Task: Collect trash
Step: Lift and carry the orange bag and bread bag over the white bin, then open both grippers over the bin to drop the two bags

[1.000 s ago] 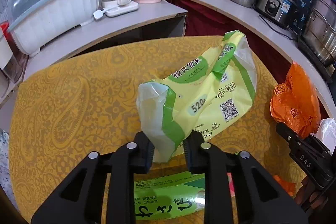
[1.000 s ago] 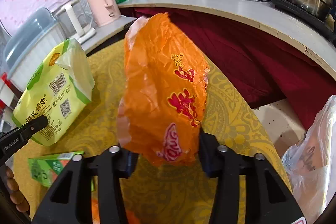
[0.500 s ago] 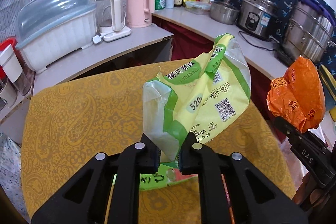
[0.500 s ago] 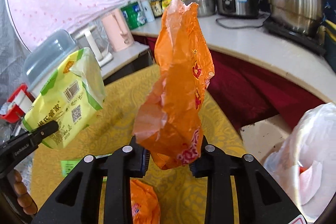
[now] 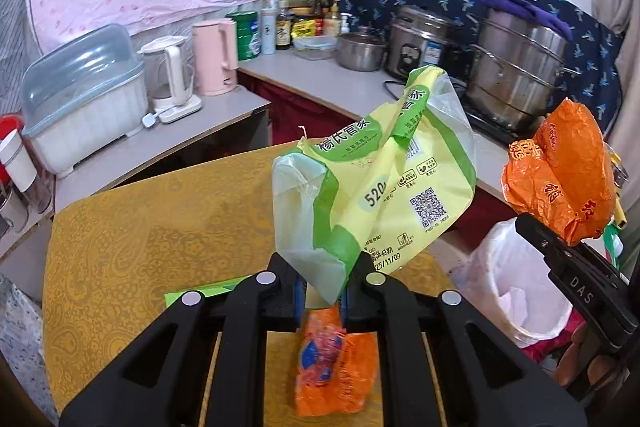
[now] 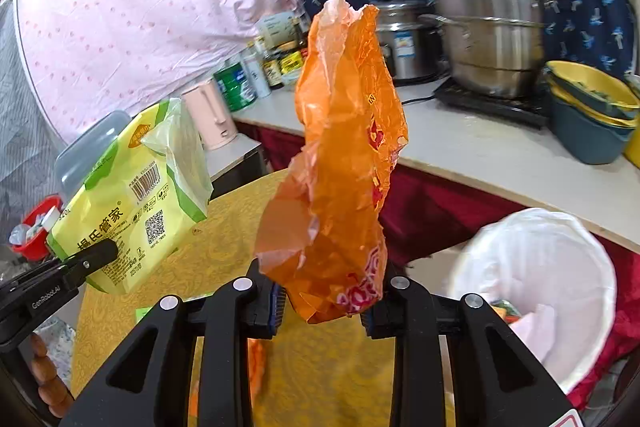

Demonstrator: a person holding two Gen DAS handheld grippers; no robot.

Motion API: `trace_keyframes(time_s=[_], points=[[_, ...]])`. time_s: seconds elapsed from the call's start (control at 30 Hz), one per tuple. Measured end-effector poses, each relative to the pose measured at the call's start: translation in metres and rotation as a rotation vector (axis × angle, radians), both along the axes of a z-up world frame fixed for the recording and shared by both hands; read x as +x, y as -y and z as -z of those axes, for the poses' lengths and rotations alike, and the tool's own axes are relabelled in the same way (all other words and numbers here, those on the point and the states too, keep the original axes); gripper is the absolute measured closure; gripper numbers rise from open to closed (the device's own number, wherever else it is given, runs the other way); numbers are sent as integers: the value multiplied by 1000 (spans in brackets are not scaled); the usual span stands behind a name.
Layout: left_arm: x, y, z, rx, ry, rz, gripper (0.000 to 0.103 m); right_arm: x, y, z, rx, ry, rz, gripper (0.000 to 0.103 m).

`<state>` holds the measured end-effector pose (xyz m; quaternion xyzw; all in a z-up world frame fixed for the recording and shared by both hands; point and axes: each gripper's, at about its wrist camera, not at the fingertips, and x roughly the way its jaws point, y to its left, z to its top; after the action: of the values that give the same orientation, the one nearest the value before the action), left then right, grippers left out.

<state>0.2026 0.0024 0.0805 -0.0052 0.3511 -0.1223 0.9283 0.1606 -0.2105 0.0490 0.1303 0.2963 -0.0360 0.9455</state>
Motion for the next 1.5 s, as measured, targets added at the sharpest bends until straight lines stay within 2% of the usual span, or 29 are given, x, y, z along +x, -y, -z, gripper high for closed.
trace_keyframes(time_s=[0.33, 0.77, 1.03, 1.5], points=[[-35, 63, -15, 5, 29, 110, 91, -58, 50, -9, -6, 16, 88, 76], [-59, 143, 0, 27, 4, 244, 91, -103, 104, 12, 11, -16, 198, 76], [-60, 186, 20, 52, -40, 304, 91, -111, 139, 37, 37, -58, 240, 76], [-41, 261, 80, 118, -154, 388, 89, -101, 174, 96, 86, -166, 276, 75]])
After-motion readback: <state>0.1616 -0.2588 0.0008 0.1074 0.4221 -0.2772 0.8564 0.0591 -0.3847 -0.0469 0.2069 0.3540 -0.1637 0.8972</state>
